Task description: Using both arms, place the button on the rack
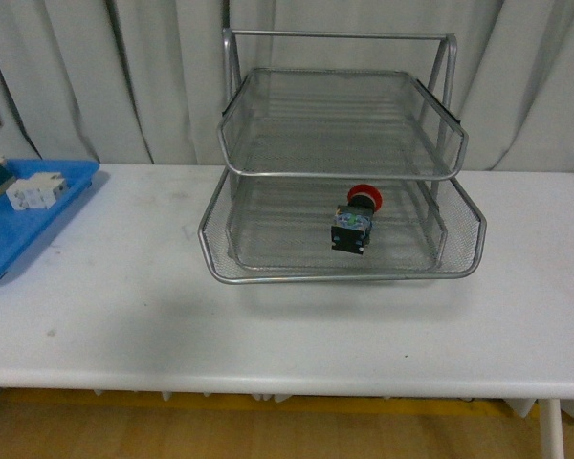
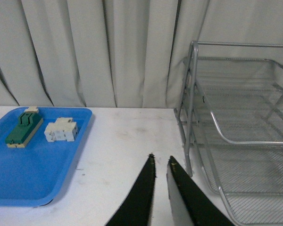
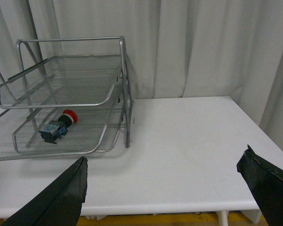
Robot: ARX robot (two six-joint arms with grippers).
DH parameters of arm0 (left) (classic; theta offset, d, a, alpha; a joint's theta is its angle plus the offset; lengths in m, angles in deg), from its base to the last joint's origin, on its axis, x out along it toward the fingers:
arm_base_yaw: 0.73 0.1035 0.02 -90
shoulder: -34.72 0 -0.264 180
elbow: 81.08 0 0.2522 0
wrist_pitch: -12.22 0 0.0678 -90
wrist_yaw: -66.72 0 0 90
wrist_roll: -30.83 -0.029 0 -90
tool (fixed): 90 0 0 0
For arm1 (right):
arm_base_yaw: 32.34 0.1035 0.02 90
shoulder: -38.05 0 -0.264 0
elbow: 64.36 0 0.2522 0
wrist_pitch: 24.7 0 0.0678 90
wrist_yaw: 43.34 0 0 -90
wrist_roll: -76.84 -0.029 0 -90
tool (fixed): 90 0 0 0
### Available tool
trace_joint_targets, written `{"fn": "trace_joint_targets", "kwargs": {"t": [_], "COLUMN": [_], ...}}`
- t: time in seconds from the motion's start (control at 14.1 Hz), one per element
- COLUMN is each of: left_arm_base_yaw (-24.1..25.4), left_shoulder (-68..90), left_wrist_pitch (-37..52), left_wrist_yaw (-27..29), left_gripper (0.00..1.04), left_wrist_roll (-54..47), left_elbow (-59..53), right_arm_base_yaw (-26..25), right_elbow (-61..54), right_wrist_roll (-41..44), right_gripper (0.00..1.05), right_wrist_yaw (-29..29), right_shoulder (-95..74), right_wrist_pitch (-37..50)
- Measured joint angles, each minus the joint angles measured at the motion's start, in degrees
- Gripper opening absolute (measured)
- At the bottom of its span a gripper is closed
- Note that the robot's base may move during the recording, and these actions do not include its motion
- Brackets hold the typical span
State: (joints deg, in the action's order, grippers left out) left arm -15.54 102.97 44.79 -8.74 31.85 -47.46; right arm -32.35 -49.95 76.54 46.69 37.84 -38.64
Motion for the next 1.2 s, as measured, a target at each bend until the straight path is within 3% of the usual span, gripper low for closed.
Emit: {"fn": "trace_joint_targets", "kwargs": {"t": [0.07, 0.64, 0.71, 0.78, 0.85, 1.2], "left_arm_base_yaw": [1.6, 10.0, 13.7, 15.2, 14.9, 14.7], "left_shoulder": [-3.0, -23.8, -26.4, -29.2, -29.9, -41.0], "left_wrist_pitch": [0.2, -7.6, -9.4, -11.2, -7.7, -19.5], "left_wrist_yaw": [-1.4, -9.7, -13.9, -13.7, -14.4, -14.5], "left_gripper": [0.01, 0.02, 0.02, 0.02, 0.02, 0.02], "left_wrist_roll": [0.0, -0.2, -0.2, -0.2, -0.2, -0.2], "left_elbow": [-2.4, -15.1, -16.0, -16.6, -18.4, -19.3], "right_arm_base_yaw": [0.0, 0.0, 0.0, 0.0, 0.0, 0.0], "right_elbow": [0.0, 0.0, 0.0, 0.0, 0.0, 0.0], "right_wrist_roll": [0.0, 0.0, 0.0, 0.0, 0.0, 0.0], "right_gripper": [0.98, 0.98, 0.98, 0.98, 0.98, 0.98], "right_wrist_yaw": [0.0, 0.0, 0.0, 0.0, 0.0, 0.0], "right_shoulder": [0.0, 0.0, 0.0, 0.0, 0.0, 0.0], "right_wrist_pitch": [0.0, 0.0, 0.0, 0.0, 0.0, 0.0]}}
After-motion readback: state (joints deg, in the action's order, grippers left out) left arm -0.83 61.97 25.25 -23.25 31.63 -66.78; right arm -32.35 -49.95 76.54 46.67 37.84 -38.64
